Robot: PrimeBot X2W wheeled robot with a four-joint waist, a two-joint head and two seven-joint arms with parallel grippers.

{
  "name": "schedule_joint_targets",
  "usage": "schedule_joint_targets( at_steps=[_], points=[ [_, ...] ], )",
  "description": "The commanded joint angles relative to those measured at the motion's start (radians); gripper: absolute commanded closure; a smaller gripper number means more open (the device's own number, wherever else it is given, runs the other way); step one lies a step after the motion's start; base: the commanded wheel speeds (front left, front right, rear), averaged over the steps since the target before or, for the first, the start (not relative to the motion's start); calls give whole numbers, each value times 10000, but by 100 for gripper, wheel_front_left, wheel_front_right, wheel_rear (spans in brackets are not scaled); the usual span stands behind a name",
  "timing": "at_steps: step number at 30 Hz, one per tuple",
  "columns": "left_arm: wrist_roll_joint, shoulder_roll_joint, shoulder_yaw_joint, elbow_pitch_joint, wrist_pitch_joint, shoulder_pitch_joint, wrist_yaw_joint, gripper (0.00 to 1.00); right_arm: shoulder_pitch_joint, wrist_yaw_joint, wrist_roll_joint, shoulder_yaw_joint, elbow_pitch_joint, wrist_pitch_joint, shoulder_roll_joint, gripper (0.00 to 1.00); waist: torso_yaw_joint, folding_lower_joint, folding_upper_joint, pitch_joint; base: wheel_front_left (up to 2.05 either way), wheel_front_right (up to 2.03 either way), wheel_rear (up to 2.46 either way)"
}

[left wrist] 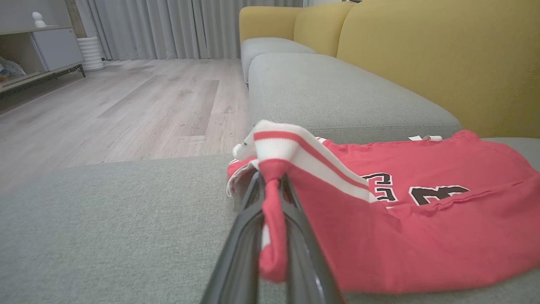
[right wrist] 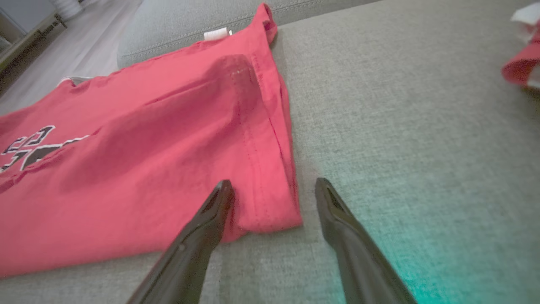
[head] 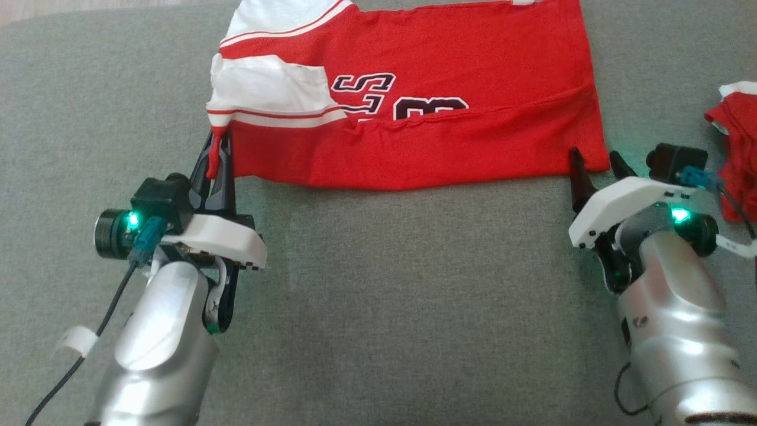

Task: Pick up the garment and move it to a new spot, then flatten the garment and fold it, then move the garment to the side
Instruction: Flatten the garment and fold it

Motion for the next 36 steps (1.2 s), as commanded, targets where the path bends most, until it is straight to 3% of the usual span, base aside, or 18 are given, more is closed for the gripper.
schedule_joint_targets(
  at_steps=[1,2,3,4,6,14,23,29,36],
  points=[
    [95,186,280,-358,-33,-238,-20,100,-252,-7,-144,201,1,80,37,0,23,0,0,0,0,0,0],
    [92,194,260,-356,-26,-226,-26,100,-344,-7,-219,233,215,98,37,0,45,0,0,-2,0,0,0],
    [85,205,247,-347,-15,-216,-28,100,-429,-7,-270,299,406,107,37,13,64,0,0,-6,0,0,0],
    [77,214,237,-338,-9,-205,-28,100,-507,-7,-340,391,567,93,37,54,77,0,0,-16,0,0,0],
    [55,226,224,-308,13,-174,-13,100,-606,-7,-512,570,797,-34,37,100,92,0,0,-62,0,0,0],
    [-25,426,206,26,305,164,100,100,-506,-7,-1322,-194,917,-914,37,100,-12,0,0,-625,0,0,0],
    [-132,721,-166,595,854,1137,-239,100,625,-7,-831,100,279,-828,37,100,-110,0,0,-1939,0,0,0],
    [-401,848,-185,321,1213,2156,-198,100,1823,-7,-321,295,-1225,212,37,100,-291,0,0,-2568,0,0,0],
    [-535,979,-296,-642,1556,3394,34,100,4107,-7,272,137,-4212,1553,37,100,-398,0,0,-2914,0,0,0]
  ],
)
